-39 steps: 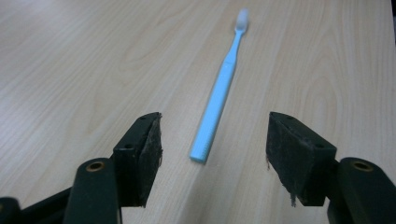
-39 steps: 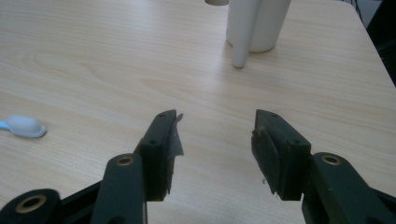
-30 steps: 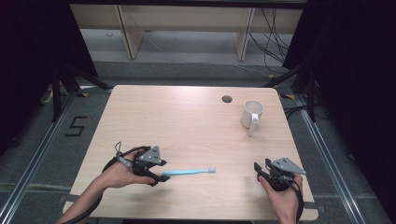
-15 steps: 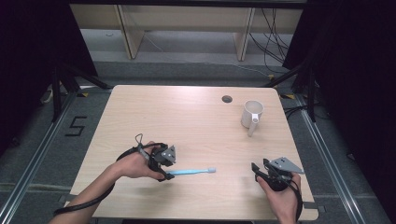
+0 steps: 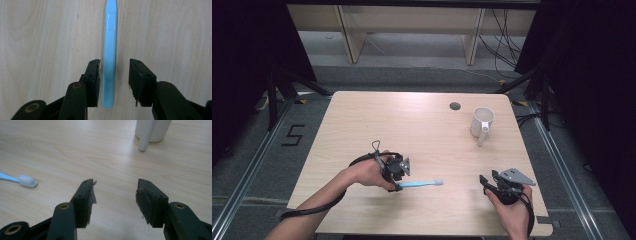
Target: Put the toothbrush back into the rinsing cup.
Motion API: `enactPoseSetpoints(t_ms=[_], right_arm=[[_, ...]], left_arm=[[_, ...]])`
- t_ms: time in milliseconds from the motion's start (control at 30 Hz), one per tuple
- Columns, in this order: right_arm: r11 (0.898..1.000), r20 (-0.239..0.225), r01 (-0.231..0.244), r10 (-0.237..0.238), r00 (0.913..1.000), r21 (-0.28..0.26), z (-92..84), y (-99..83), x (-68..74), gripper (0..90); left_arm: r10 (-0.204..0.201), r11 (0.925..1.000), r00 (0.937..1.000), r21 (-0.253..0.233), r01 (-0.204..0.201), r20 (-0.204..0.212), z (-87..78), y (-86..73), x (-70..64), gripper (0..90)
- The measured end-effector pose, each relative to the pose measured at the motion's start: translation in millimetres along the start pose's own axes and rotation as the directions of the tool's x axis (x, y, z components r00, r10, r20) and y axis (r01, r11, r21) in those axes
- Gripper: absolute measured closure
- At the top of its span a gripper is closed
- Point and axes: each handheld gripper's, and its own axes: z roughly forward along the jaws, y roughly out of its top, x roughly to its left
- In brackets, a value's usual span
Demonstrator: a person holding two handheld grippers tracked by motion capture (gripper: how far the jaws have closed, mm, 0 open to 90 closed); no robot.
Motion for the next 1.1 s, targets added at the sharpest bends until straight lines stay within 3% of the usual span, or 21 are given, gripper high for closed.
enactPoseSetpoints(t_ms=[267,300,567,1067,1100], right_arm=[[1.000,-0.006,-0.011,0.011,0.9999,0.007,-0.2,-0.5,1.3,48.6],[1.000,0.009,0.021,-0.021,0.9998,0.000,-0.2,0.1,0.2,48.6],[1.000,0.000,0.019,-0.019,0.9998,0.011,0.4,-0.3,2.1,48.4],[1.000,-0.008,-0.001,0.001,1.0000,0.013,0.5,-0.1,3.6,48.1],[1.000,-0.004,-0.022,0.022,0.9998,0.020,-0.2,-0.2,5.3,48.1]], left_arm=[[0.027,0.9978,0.9993,0.059,-0.028,0.025,4.8,4.0,5.1,65.0],[0.036,0.9963,0.9990,0.077,-0.038,0.027,6.3,6.3,5.4,65.1],[0.059,0.9901,0.9978,0.125,-0.063,0.030,9.2,15.6,7.6,68.1],[0.073,0.9856,0.9960,0.149,-0.080,0.051,12.6,31.1,8.3,70.0],[0.073,0.9852,0.9959,0.152,-0.080,0.054,12.9,31.8,8.2,70.1]])
